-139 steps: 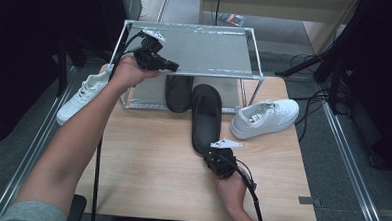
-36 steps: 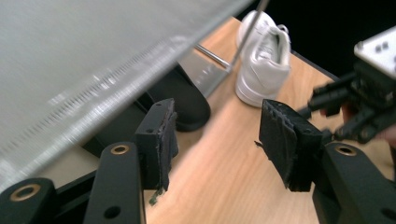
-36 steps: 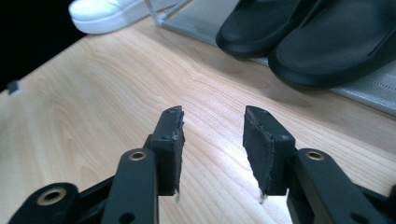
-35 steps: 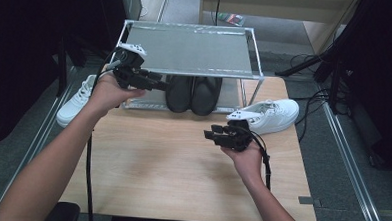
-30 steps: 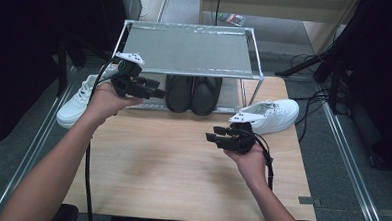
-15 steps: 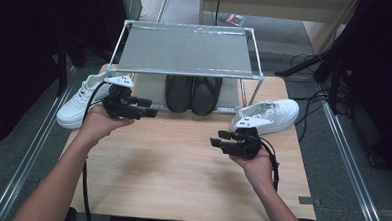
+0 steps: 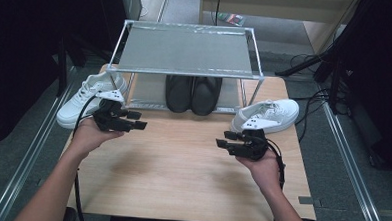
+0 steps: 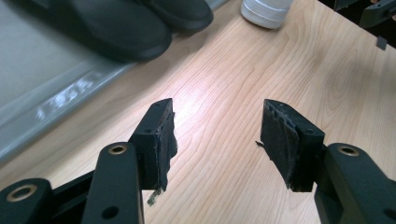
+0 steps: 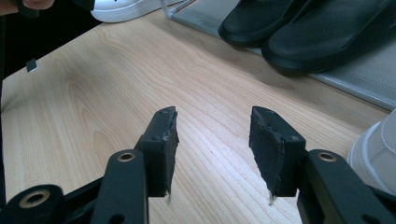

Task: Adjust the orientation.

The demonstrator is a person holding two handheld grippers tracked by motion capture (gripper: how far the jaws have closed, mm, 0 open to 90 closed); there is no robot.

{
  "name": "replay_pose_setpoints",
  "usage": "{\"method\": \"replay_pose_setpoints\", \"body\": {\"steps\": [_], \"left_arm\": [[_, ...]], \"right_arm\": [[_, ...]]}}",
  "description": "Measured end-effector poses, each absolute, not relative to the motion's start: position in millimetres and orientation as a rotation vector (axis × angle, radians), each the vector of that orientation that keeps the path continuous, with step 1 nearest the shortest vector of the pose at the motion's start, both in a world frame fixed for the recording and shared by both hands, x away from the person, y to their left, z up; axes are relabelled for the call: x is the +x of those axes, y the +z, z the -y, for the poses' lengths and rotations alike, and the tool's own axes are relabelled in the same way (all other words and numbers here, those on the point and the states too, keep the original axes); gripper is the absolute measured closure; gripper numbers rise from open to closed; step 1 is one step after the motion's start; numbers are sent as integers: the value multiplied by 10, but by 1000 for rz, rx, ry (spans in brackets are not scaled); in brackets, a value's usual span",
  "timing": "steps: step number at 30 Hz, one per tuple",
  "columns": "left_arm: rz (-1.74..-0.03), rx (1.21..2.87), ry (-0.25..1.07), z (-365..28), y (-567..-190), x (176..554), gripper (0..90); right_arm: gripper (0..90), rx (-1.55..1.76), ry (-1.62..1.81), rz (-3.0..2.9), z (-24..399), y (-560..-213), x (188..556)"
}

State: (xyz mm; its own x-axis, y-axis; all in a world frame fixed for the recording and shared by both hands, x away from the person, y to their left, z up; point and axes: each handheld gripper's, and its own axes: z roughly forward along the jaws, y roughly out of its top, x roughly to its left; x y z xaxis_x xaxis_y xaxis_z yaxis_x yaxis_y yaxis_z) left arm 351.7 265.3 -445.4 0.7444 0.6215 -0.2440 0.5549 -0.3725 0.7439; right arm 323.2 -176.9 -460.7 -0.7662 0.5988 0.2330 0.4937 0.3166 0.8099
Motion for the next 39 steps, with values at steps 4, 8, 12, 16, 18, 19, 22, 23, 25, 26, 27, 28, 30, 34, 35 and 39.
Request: {"method": "replay_pose_setpoints", "body": {"steps": [4,8,12,16,18,19,22,23,25,26,27,28,30,34,35,39], "left_arm": [[-931,2058,128,-2828,-4498,3503,455],[-988,2031,149,-3019,-4542,3506,459],[-1062,2001,177,-3167,-4595,3540,469],[-1115,1989,194,-3268,-4632,3563,470],[-1139,1983,204,-3328,-4643,3574,470],[-1150,1981,212,-3345,-4647,3579,470],[-1194,1959,217,-3420,-4664,3616,482],[-1215,1942,219,-3451,-4670,3638,484],[-1229,1936,224,-3490,-4674,3671,487],[-1229,1940,233,-3512,-4677,3688,487],[-1235,1936,235,-3533,-4679,3700,487],[-1239,1926,234,-3557,-4683,3711,488],[-1251,1916,241,-3610,-4687,3736,487],[-1283,1907,258,-3711,-4699,3843,487],[-1289,1892,259,-3730,-4708,3870,487],[-1313,1886,266,-3789,-4702,3964,493]], "right_arm": [[519,1001,1454,-2458,1769,-4594,3254],[519,1008,1458,-2451,1783,-4586,3270],[520,1010,1440,-2458,1778,-4596,3267],[520,1010,1428,-2471,1757,-4613,3268],[520,1002,1424,-2472,1753,-4615,3262],[520,1004,1420,-2471,1753,-4615,3258],[512,1011,1424,-2465,1765,-4618,3255],[512,1017,1424,-2466,1771,-4621,3255],[511,1017,1415,-2473,1775,-4636,3254],[511,1020,1408,-2476,1776,-4642,3253],[511,1026,1404,-2476,1777,-4647,3247],[510,1021,1404,-2477,1780,-4651,3244],[508,1023,1399,-2476,1785,-4652,3230],[503,1033,1384,-2479,1805,-4682,3212],[502,1038,1376,-2484,1806,-4688,3212],[502,1051,1344,-2500,1812,-4723,3214]]}}
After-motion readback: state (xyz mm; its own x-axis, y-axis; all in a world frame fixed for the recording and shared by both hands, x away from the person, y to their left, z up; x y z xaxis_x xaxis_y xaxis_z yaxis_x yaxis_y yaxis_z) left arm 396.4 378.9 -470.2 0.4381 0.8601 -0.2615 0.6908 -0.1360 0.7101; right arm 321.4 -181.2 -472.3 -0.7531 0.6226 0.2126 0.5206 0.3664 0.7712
